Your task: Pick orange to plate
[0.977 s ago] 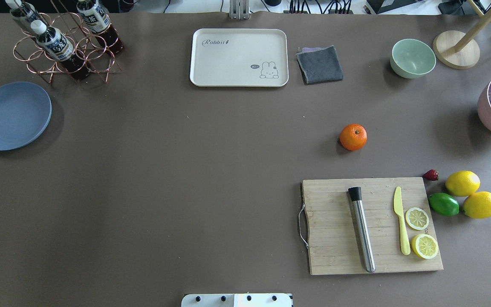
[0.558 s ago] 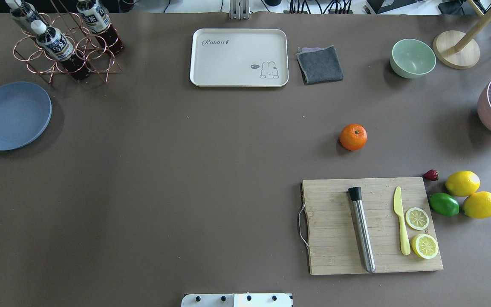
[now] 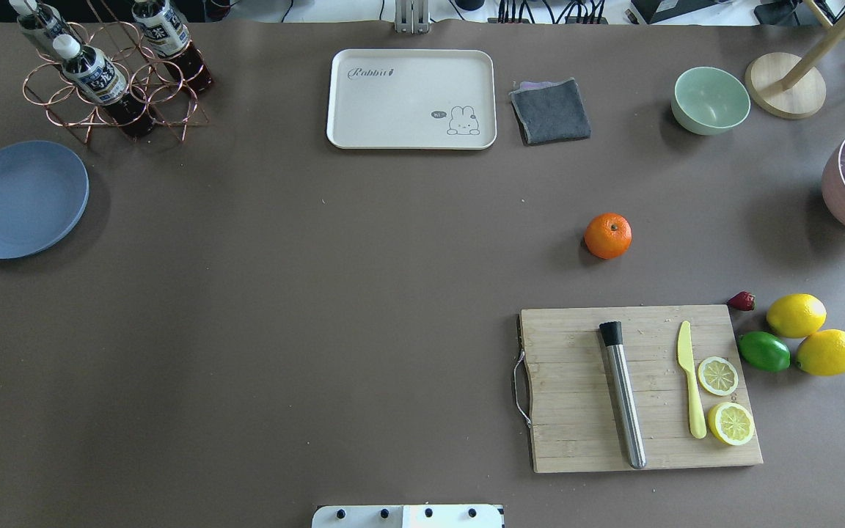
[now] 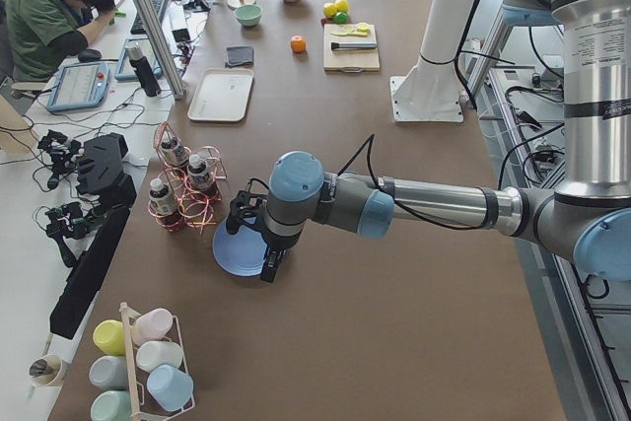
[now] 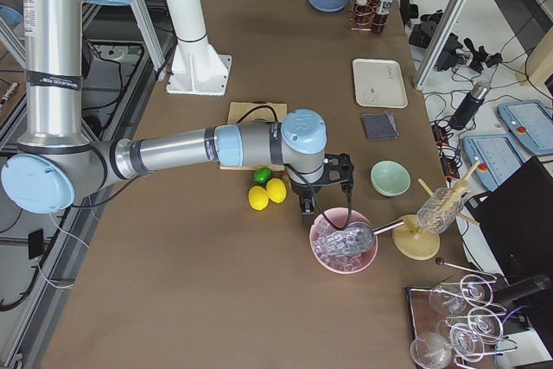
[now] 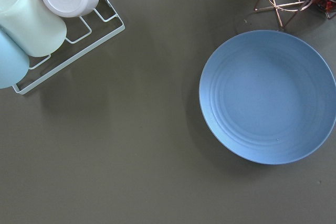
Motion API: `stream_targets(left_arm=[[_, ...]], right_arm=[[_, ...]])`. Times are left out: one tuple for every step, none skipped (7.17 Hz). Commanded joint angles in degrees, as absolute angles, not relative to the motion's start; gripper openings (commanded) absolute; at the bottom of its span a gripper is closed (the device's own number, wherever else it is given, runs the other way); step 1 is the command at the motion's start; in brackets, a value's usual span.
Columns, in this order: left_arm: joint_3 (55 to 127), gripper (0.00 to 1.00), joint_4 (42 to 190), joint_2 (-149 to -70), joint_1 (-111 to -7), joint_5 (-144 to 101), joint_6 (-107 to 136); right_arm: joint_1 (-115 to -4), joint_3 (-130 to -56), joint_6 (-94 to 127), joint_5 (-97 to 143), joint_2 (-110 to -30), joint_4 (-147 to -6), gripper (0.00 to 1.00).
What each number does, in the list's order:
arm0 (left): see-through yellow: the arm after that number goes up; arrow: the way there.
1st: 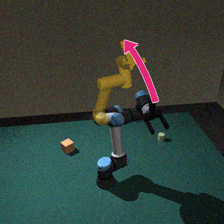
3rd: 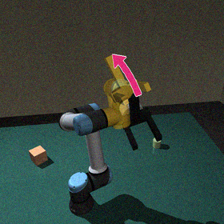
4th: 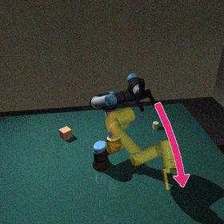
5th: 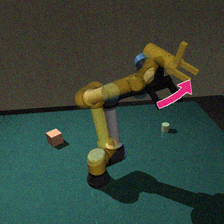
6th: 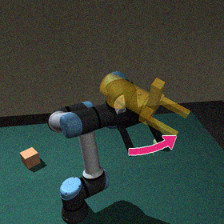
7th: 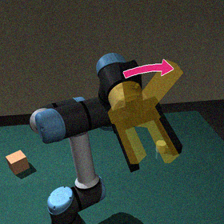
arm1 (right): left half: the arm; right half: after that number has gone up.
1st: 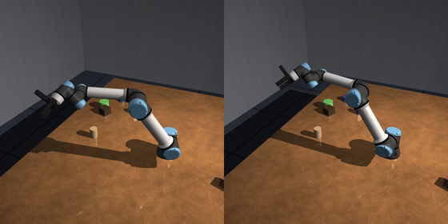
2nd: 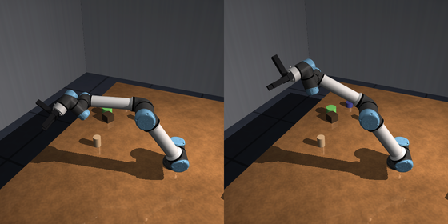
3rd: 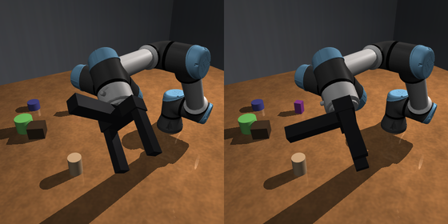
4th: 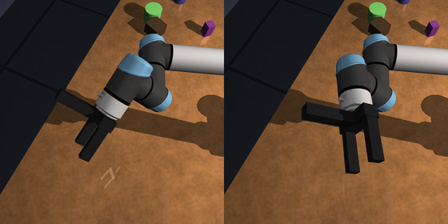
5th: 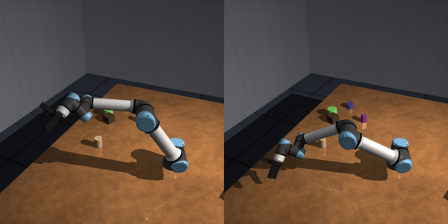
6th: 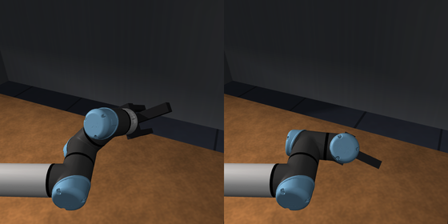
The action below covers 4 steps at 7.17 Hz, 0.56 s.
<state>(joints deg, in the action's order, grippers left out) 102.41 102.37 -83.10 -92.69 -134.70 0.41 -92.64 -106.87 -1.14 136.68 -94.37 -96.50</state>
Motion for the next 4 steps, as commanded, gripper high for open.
stream_targets(left_arm=[[101.0, 0.98, 103.53, -84.02, -92.2, -134.82, 0.53], [99.25, 0.98, 104.06, -85.5, -92.2, -134.82, 0.44], [97.75, 0.98, 104.15, -86.56, -92.2, -135.17, 0.61], [95.91, 0.98, 104.24, -86.92, -92.11, -134.91, 0.44]], right_arm=[[-92.55, -106.27, -1.14, 136.58, -93.7, -96.5, 1.0], [-92.64, -106.17, -1.06, 136.58, -93.52, -96.5, 1.0], [-92.64, -106.26, -0.53, 136.67, -93.25, -96.5, 1.0], [-92.55, -106.09, -0.35, 136.5, -92.64, -96.59, 1.0]])
